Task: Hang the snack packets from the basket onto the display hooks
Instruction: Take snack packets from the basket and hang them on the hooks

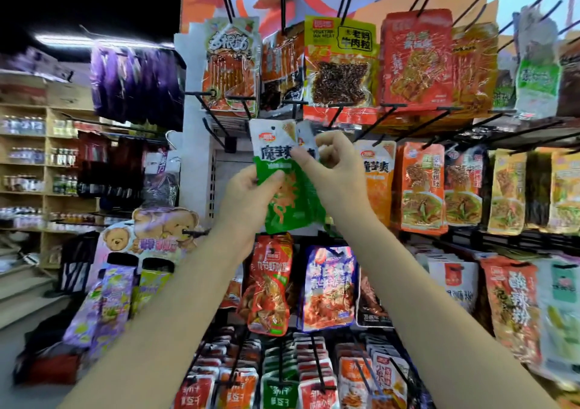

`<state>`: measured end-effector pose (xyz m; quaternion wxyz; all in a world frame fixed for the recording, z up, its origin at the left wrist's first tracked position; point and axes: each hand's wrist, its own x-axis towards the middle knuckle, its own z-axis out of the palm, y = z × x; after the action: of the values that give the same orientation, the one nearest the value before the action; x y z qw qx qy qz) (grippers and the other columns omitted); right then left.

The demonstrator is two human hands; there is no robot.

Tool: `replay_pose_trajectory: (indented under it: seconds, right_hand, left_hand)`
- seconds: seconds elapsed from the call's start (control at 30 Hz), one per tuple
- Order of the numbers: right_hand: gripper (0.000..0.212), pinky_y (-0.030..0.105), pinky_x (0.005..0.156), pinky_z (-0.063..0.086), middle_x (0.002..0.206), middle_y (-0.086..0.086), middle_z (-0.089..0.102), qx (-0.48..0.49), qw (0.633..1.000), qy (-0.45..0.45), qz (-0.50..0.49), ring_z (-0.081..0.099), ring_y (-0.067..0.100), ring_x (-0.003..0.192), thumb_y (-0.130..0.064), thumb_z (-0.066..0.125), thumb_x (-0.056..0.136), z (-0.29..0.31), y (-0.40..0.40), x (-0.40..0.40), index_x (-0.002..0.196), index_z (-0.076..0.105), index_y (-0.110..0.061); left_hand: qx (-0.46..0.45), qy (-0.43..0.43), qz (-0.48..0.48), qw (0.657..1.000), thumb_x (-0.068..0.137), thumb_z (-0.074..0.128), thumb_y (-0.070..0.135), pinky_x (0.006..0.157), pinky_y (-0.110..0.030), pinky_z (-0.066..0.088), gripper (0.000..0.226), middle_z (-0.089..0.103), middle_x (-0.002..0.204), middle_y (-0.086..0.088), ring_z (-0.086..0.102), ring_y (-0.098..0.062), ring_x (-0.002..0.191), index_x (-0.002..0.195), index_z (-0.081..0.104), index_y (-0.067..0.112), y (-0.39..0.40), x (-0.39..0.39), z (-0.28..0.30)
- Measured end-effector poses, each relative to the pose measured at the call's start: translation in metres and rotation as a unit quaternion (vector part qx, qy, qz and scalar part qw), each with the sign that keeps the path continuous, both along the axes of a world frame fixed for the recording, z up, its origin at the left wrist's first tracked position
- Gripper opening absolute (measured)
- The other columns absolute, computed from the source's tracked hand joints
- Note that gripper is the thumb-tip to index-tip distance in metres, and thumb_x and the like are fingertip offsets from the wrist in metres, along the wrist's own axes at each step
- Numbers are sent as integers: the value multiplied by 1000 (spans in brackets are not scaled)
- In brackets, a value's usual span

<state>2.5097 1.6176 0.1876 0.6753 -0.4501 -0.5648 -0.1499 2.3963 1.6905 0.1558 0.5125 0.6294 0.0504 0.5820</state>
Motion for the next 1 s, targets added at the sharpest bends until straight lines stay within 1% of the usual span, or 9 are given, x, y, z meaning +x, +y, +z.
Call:
replay_pose_trajectory:
  seconds: [0.1,0.17,0.27,0.4,0.53,0.63,0.73,0.83,1.0]
  right_hand:
    - [23,35,57,42,71,-1,52,-18,999,14,27,50,11,62,-39,59,100,0,4,-10,94,64,-18]
    - [11,41,58,48,71,-5,56,-29,999,-4,20,54,15,63,-28,58,102,1,4,-7,97,67,-23]
    - [11,28,57,43,73,-4,51,-27,999,-22,-6,47,10,62,-14,67,95,2,6,-1,101,66,-23]
    - [38,9,75,40,106,-3,50,-28,997,-42,-60,49,9,90,-22,74,90,1,8,0,122,53,-29]
    - [33,14,69,43,90,-22,53,-47,998,-44,25,54,-9,76,-7,68,94,-1,9,5,124,62,-21]
    - [27,17,72,46,115,-21,62,-61,998,-15,22,55,-12,82,-8,65,96,3,8,12,115,71,-26]
    - [36,31,88,57,136,-11,60,-76,997,10,21,64,10,107,-8,62,98,6,7,20,126,67,-29]
    - [39,12,87,48,140,-12,59,-70,997,5,33,58,-10,108,-5,59,99,12,10,19,131,65,-26]
    - [39,26,107,41,137,-9,58,-67,997,-17,21,47,6,132,-11,62,99,21,24,14,137,59,-23]
  left_hand:
    - [18,-3,-10,1000,102,58,17,82,-37,61,14,78,99,-1,74,-22,96,103,71,22,-3,2,4]
    - [14,-5,-35,999,101,58,23,80,-35,61,13,78,99,-1,75,-20,94,106,70,21,-1,-1,5]
    - [22,-3,-57,998,97,62,14,70,-30,61,9,78,90,2,75,-15,84,103,69,18,1,0,2]
    - [2,-17,-34,999,94,64,0,60,-31,60,17,78,85,1,75,-18,77,98,68,16,9,0,-1]
    - [-25,5,-43,999,91,70,6,55,-30,59,7,78,81,-3,75,-20,71,97,69,10,16,-7,-4]
    - [-35,9,4,999,90,74,21,67,-39,62,5,78,84,-1,74,-23,79,90,70,17,30,-14,-5]
    - [-44,-1,16,999,78,84,38,94,-60,54,23,78,99,-4,72,-34,100,91,75,23,38,-25,-6]
    - [-35,-7,8,999,66,85,46,96,-64,51,31,78,101,-7,71,-38,103,87,78,25,38,-29,-8]
    - [-39,-14,-7,999,74,79,35,95,-62,53,28,78,102,-8,71,-36,103,97,74,20,40,-31,-11]
